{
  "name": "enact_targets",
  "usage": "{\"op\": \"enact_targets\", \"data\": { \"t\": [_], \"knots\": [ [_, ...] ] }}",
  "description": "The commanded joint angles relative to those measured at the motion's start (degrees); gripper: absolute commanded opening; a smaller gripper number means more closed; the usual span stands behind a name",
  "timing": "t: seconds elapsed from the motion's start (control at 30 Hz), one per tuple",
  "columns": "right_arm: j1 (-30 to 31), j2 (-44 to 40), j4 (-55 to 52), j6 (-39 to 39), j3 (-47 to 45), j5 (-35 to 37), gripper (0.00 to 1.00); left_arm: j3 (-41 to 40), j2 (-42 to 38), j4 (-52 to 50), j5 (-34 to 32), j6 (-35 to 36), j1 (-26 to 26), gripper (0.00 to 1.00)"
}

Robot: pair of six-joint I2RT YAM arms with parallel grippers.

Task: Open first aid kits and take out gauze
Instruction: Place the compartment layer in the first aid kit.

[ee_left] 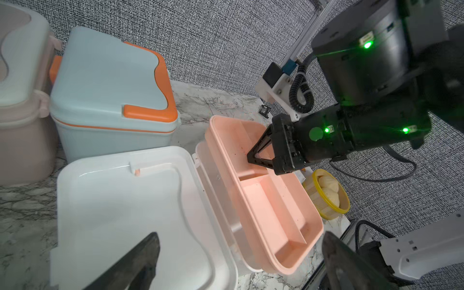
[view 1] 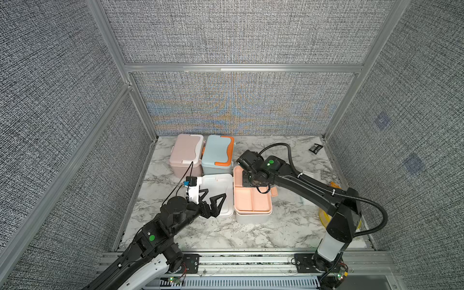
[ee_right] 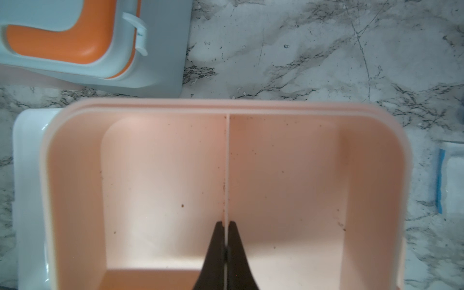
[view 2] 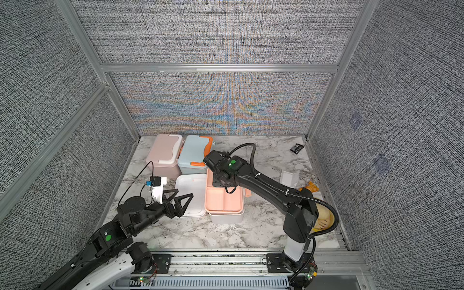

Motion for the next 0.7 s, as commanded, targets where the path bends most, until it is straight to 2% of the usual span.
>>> {"op": "enact_targets", "data": {
  "t": [0.0,0.67],
  "knots": [
    [0.0,1.2,-3.2,1.6,0.5,2.2,0.0,-0.1,-0.3,0.1,0.0,-0.3,0.1,1.0],
    [-1.3,6.3,-3.4,-0.4,1.7,2.5,0.0,-0.4,-1.6,-0.6,0.3,-1.3,0.1,1.0]
  ]
}}
